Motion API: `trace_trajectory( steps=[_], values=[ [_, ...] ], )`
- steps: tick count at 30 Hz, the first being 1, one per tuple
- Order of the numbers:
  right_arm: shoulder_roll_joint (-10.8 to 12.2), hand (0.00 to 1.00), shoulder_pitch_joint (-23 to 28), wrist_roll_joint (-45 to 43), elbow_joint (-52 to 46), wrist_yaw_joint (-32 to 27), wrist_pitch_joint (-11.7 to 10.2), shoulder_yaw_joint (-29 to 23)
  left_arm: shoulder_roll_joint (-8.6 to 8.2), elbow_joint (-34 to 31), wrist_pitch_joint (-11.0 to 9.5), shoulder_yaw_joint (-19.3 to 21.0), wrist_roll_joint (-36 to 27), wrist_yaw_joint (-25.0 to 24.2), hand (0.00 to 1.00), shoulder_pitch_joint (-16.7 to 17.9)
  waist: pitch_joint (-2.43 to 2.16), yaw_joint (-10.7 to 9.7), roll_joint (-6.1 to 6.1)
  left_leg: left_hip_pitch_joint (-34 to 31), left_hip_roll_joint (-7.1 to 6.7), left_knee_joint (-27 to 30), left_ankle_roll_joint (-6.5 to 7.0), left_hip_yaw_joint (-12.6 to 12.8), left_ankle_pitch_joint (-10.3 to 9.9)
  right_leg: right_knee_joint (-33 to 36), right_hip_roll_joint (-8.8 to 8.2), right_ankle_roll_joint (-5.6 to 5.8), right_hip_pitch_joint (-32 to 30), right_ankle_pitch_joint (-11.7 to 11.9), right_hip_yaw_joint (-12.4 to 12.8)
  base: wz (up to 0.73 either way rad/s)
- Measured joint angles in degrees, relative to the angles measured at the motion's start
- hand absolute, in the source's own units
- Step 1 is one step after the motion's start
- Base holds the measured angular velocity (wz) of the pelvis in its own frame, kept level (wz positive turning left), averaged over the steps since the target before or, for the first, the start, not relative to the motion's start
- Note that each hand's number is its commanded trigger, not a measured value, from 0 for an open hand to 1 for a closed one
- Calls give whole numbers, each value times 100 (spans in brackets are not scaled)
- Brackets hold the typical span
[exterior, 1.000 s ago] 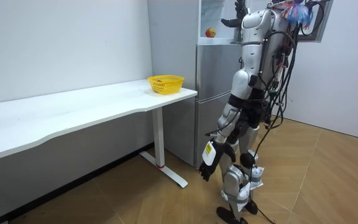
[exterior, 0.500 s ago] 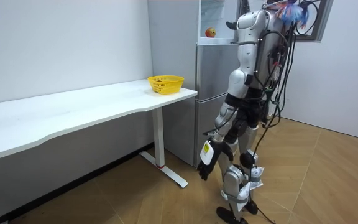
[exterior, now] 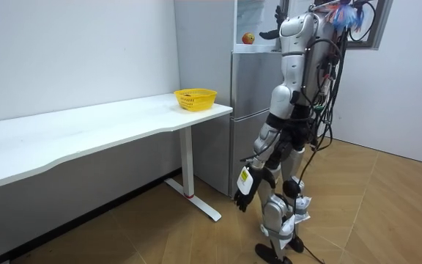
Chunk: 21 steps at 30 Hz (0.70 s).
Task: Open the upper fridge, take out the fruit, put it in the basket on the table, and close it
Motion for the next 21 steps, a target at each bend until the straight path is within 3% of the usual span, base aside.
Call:
trace_trajectory(
  steps=[9, 11, 15, 21],
  values=[
    [-382, 0, -417, 103, 250, 206, 126, 3, 99, -6, 19, 181, 14, -81, 0, 54, -2, 32, 6, -50, -10, 6, 0, -83, 0, 1, -9, 0, -70, 1, -96, 4],
    [-505, 0, -507, 216, 344, 223, 159, 3, 99, -5, 29, 226, 24, -75, 0, 103, -24, 110, -13, -74, -9, 12, 0, -89, 1, 11, -7, -1, -57, 2, -102, 0],
    [-803, 0, -912, 418, 1074, 235, 206, 4, 117, -2, 32, 266, -6, -76, 0, 177, -16, 145, -25, -68, -18, 37, 0, -184, 1, 12, -23, -1, 13, 1, -222, 11],
    [-955, 0, -1363, 432, 1491, 380, 294, 60, 143, -111, 30, 312, -4, -189, 0, 285, 7, 169, -109, -97, -25, 50, -11, -276, 7, -12, -25, -1, 32, -2, -306, 9]
  ],
)
